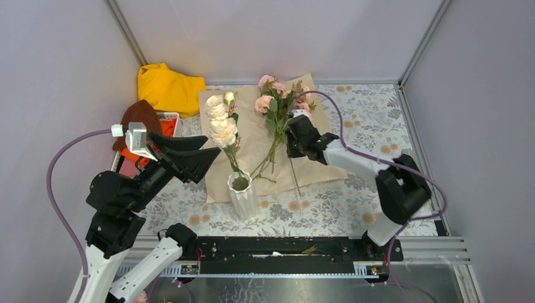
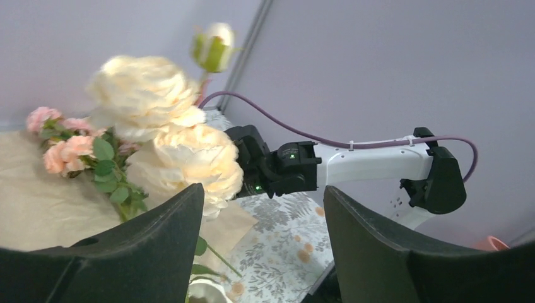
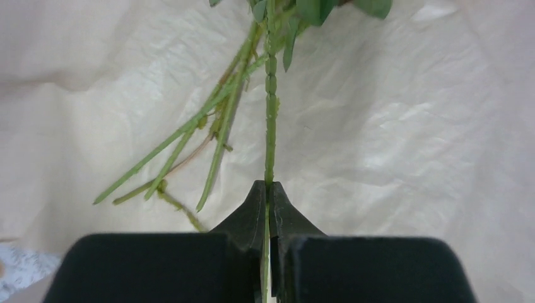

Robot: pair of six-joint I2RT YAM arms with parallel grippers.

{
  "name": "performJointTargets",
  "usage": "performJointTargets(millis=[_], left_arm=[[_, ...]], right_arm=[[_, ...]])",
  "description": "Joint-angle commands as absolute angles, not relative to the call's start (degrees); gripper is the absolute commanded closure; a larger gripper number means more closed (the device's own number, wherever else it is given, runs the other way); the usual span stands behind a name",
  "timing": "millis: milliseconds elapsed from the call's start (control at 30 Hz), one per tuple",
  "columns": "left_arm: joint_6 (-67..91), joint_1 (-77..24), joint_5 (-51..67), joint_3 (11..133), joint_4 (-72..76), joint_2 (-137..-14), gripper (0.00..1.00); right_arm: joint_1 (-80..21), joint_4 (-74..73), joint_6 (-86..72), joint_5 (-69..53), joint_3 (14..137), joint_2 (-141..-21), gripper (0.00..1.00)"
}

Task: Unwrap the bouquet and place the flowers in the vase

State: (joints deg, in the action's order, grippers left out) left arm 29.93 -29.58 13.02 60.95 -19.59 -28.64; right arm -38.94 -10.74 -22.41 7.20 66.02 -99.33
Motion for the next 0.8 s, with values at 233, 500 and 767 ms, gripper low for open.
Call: performJointTargets(millis=[233, 500, 767], left_arm=[[31.5, -29.6, 18.7, 62.7, -10.7, -32.2, 0.24], [30.0, -29.6, 16.2, 65.2, -13.3, -30.5, 0.23], [29.0, -29.2, 13.6, 67.9, -15.6, -30.5, 0.24]], right_arm=[[-38.8, -4.3, -15.2, 10.8, 60.4, -78.6, 1.0], [-38.8, -1.4, -15.8, 10.0, 55.7, -70.8, 1.0], [-38.8, -5.1, -14.6, 10.9, 58.3, -60.7, 1.0]])
